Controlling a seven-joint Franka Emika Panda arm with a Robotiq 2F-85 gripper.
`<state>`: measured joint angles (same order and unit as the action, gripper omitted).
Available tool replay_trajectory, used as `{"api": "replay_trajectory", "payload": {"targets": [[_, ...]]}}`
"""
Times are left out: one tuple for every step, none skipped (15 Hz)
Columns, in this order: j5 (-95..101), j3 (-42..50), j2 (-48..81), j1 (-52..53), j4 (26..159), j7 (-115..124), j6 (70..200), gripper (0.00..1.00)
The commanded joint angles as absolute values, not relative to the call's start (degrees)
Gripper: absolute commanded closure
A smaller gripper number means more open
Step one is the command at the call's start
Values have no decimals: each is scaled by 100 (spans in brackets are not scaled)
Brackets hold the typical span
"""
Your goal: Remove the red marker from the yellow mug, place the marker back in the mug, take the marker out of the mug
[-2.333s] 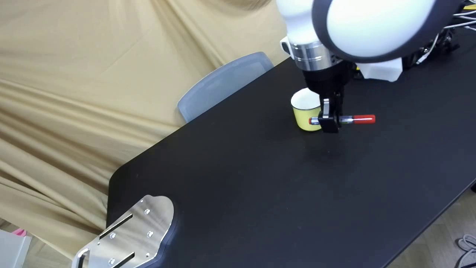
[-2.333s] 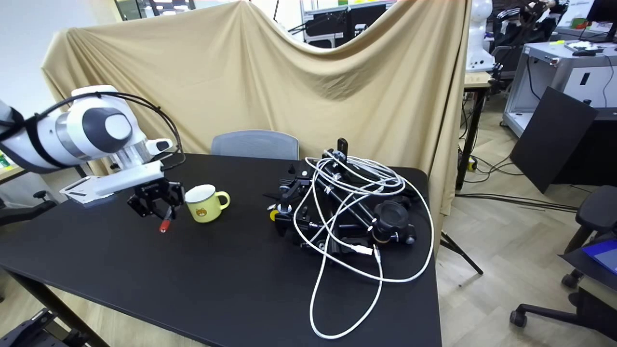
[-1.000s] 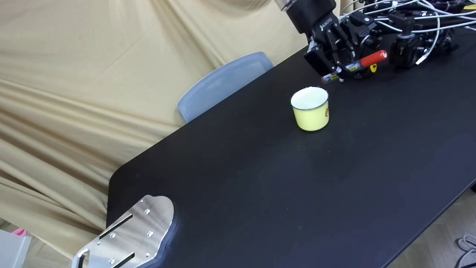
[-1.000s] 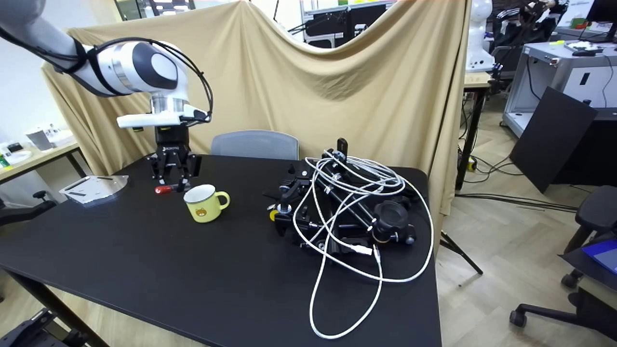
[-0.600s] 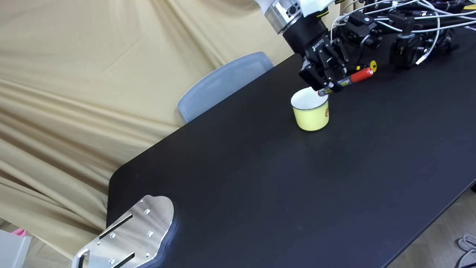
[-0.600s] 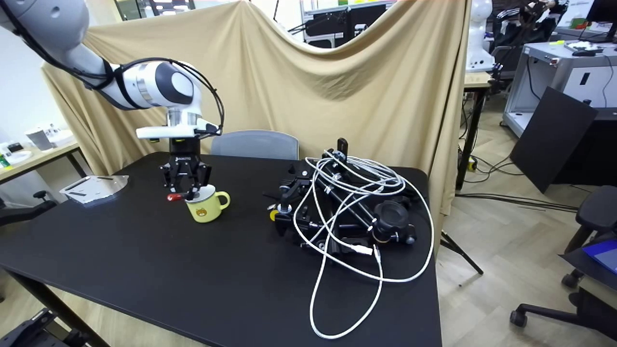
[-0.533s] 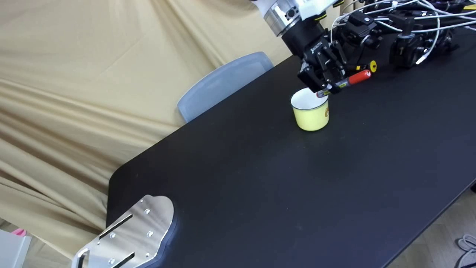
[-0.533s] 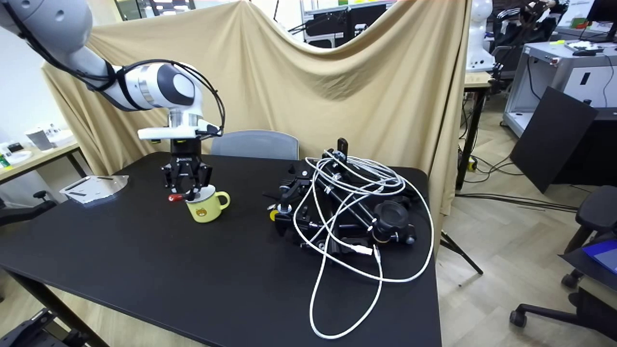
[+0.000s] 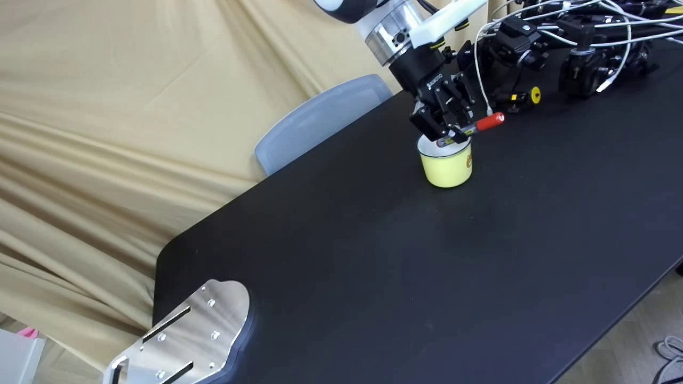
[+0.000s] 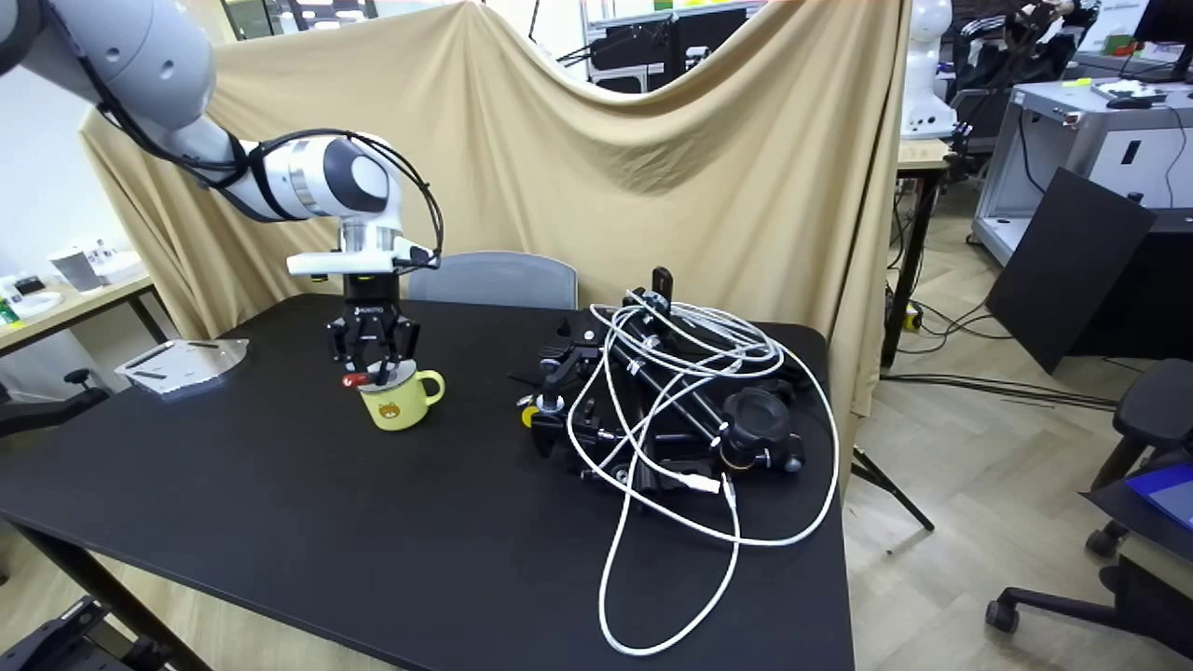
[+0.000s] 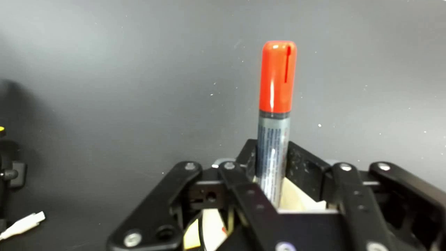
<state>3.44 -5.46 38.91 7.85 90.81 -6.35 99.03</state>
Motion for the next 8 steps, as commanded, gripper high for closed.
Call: {"api": "replay_trajectory", "payload": {"targets": [[329, -589, 4148, 785, 8596, -696, 9689, 50], [336, -600, 4142, 793, 8571, -721, 9690, 49], [337, -614, 4125, 798, 8573, -747, 9724, 44], [360, -628, 4067, 817, 8609, -764, 9759, 35], [411, -638, 3959, 853, 8704, -776, 9825, 29], [433, -666, 3858, 876, 8791, -809, 9883, 23], [452, -688, 3759, 905, 8886, -829, 9940, 15], [478, -712, 3605, 948, 9048, -840, 10026, 9]]}}
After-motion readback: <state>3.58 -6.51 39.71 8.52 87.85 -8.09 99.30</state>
